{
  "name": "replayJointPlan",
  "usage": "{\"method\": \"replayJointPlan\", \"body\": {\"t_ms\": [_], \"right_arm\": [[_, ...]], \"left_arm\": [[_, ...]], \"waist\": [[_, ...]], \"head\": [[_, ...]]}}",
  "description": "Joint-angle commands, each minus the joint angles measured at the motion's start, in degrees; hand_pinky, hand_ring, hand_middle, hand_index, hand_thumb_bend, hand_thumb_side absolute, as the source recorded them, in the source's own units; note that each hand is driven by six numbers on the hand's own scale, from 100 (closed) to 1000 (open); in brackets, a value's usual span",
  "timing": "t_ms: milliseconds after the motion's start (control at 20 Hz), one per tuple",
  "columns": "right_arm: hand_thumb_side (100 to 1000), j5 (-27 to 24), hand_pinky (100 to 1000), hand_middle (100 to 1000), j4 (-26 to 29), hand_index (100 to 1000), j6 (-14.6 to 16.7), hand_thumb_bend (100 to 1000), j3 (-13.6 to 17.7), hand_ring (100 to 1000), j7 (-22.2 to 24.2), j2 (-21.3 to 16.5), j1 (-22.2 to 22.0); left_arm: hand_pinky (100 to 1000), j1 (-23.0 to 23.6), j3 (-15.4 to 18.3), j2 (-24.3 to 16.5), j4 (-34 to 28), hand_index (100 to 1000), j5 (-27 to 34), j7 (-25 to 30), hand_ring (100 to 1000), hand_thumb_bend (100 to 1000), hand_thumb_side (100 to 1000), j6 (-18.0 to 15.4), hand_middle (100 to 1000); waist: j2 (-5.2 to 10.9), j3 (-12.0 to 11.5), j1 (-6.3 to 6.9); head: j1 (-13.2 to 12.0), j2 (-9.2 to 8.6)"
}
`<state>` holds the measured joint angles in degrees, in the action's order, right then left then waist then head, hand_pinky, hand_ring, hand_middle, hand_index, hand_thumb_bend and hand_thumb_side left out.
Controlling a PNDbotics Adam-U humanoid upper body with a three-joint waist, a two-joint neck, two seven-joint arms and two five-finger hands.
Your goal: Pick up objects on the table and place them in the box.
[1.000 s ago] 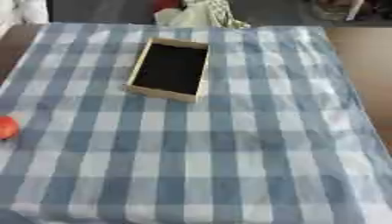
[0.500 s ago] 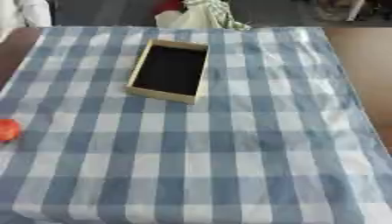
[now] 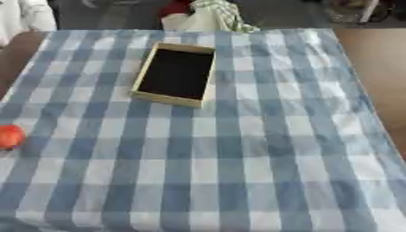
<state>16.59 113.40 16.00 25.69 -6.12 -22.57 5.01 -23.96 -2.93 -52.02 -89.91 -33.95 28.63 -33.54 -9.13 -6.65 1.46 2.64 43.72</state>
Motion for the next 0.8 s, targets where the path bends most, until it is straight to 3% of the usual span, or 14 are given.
{"method": "replayJointPlan", "body": {"t_ms": [50, 200, 250, 600, 800], "right_arm": [[625, 0.1, 756, 709, 1.2, 766, 0.0, 100, 0.0, 754, 0.3, -2.1, 0.3], [625, 0.1, 756, 709, 1.2, 766, 0.0, 100, 0.0, 754, 0.3, -2.1, 0.3], [626, 0.1, 755, 708, 1.2, 765, 0.0, 100, 0.0, 754, 0.4, -2.1, 0.4], [625, 0.0, 755, 708, 1.2, 765, -0.1, 100, -0.1, 754, 0.5, -2.1, 0.5], [625, -0.1, 755, 708, 1.2, 765, -0.2, 100, 0.0, 754, 0.6, -1.9, 0.4]], "left_arm": [[689, -1.5, -0.8, -2.9, 1.8, 876, -1.7, -1.8, 844, 382, 407, 0.1, 824], [689, -1.9, -2.0, -3.1, 3.4, 877, -3.1, -3.4, 844, 384, 408, -0.1, 824], [710, -1.8, -2.4, -3.1, 4.1, 881, -3.2, -3.6, 865, 494, 496, -0.1, 843], [699, -0.8, -5.9, -4.4, 11.0, 880, -13.6, -8.4, 861, 621, 596, -0.6, 842], [668, -1.0, -6.1, -3.7, 14.2, 863, -17.5, -12.6, 838, 588, 551, -0.2, 824]], "waist": [[0.96, 0.0, 0.22], [1.05, 0.1, 0.38], [1.06, 0.1, 0.46], [1.02, 0.3, 0.84], [0.92, 0.3, 0.61]], "head": [[0.0, 0.40], [-0.1, 0.40], [-0.1, 0.40], [-0.5, 0.40], [-0.6, 0.40]]}}
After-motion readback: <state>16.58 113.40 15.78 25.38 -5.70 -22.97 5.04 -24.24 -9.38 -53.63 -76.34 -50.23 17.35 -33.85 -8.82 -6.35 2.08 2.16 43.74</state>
